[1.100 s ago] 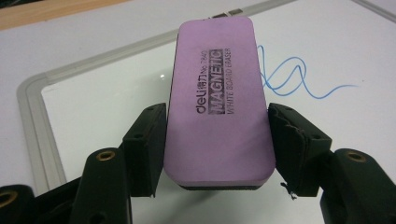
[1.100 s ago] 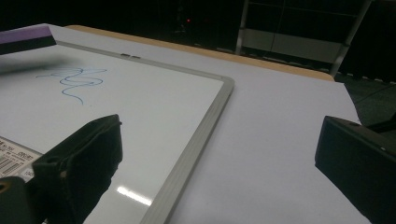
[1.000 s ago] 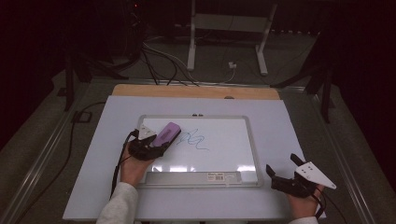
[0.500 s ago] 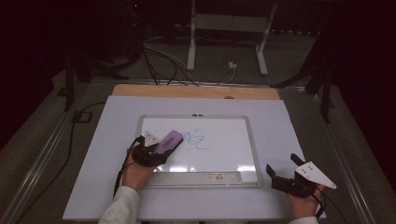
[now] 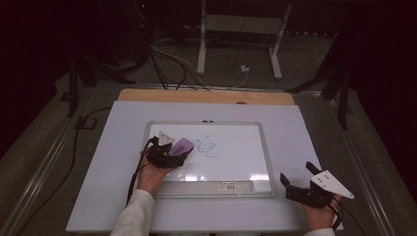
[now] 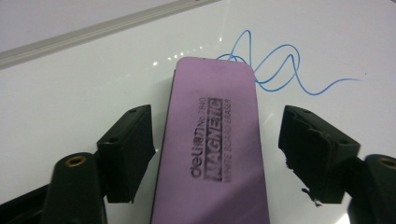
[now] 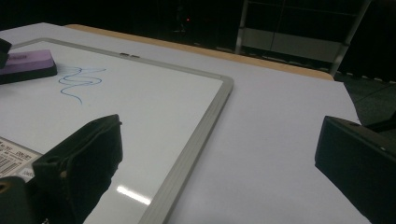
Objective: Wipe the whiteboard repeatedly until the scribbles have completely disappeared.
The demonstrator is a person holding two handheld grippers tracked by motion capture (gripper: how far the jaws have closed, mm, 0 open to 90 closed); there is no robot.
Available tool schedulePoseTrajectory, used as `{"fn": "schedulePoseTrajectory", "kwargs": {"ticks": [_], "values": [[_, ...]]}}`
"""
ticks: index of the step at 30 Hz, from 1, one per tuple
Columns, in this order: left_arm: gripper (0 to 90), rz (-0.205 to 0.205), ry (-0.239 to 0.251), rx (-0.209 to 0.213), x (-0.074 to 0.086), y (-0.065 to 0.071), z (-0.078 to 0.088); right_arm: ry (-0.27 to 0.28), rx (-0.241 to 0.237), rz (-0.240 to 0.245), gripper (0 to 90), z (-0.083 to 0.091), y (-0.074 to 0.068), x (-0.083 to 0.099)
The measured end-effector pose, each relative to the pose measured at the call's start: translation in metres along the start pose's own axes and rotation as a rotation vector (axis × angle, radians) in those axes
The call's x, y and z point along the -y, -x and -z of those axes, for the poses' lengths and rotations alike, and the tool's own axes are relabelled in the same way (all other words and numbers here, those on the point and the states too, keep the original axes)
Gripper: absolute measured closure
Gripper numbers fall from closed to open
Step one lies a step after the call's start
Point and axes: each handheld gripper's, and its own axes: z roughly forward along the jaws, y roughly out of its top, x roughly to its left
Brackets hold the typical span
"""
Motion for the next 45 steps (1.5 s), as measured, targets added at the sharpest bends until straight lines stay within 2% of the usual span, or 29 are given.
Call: {"fn": "schedulePoseTrajectory", "kwargs": {"ticks": [3, 10, 20, 27, 39, 45], "values": [[33.1, 0.011, -0.012, 0.012, 0.0, -0.001, -0.003, 0.0, -0.001, -0.004, 1.4, 0.0, 0.0, 0.0], [39.5, 0.023, -0.039, 0.008, 0.0, -0.004, -0.006, -0.002, -0.001, -0.005, 1.4, 0.0, 0.0, 0.0], [41.4, 0.016, -0.044, 0.005, -0.001, -0.004, -0.006, -0.003, -0.004, -0.001, 1.4, 0.0, 0.0, 0.0], [41.5, 0.03, -0.048, -0.027, -0.003, -0.012, -0.007, -0.003, -0.002, -0.005, 1.4, 0.0, 0.001, 0.0], [41.6, 0.107, -0.048, -0.11, -0.009, -0.04, -0.011, -0.005, -0.004, -0.005, 1.4, 0.0, 0.0, 0.0], [41.7, 0.128, -0.06, -0.139, -0.015, -0.04, -0.016, -0.005, -0.007, -0.002, 1.4, 0.0, 0.0, 0.0]]}}
